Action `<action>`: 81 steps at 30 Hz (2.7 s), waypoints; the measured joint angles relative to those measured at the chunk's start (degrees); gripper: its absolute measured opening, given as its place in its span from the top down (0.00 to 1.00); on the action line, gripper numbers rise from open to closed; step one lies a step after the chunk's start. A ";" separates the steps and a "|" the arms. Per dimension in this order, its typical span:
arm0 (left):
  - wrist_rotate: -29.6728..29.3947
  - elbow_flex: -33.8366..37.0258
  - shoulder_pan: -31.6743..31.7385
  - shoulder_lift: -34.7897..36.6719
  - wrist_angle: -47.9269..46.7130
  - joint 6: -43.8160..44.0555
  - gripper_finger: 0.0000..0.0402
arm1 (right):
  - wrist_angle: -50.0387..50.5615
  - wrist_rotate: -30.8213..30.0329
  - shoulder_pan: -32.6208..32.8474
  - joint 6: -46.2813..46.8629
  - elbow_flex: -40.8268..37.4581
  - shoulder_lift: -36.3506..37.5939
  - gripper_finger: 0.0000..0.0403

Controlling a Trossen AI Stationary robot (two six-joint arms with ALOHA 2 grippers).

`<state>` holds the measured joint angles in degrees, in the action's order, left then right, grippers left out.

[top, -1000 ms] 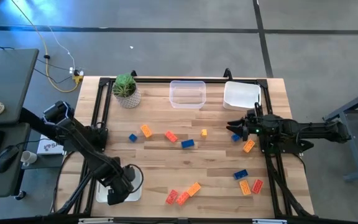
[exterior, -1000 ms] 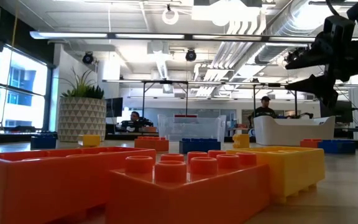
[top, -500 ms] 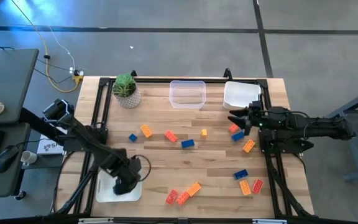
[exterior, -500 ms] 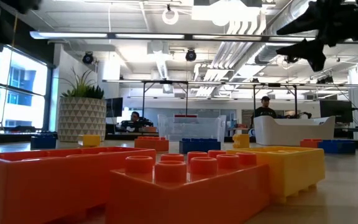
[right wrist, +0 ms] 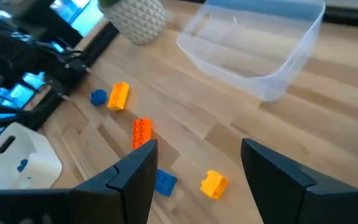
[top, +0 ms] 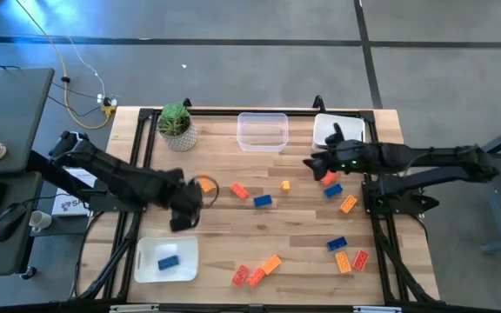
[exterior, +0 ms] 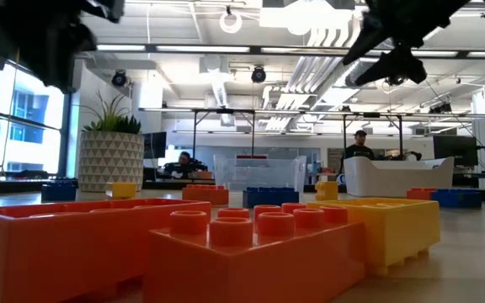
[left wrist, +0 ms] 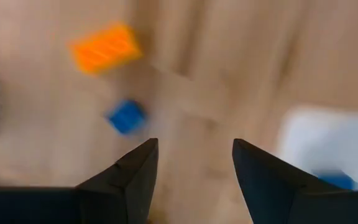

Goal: Sort & place blocks by color
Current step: Put the yellow game piece into the top white bin

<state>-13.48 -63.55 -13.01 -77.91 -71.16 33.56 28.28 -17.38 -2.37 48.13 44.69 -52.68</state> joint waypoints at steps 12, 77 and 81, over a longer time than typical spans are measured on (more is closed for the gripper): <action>-7.76 0.00 20.31 3.68 0.45 -8.17 0.52 | 5.57 7.27 -1.59 9.42 11.32 -20.58 0.46; 1.32 0.00 32.17 3.76 19.17 -30.36 0.52 | 17.51 4.40 -2.08 22.26 22.63 -46.05 0.82; 1.49 0.00 32.17 3.76 23.40 -31.77 0.52 | 23.15 0.74 -2.53 20.23 25.70 -44.43 0.83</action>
<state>-11.99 -63.55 19.16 -74.15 -47.76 1.79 51.43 -16.65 -4.91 68.36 70.39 -97.11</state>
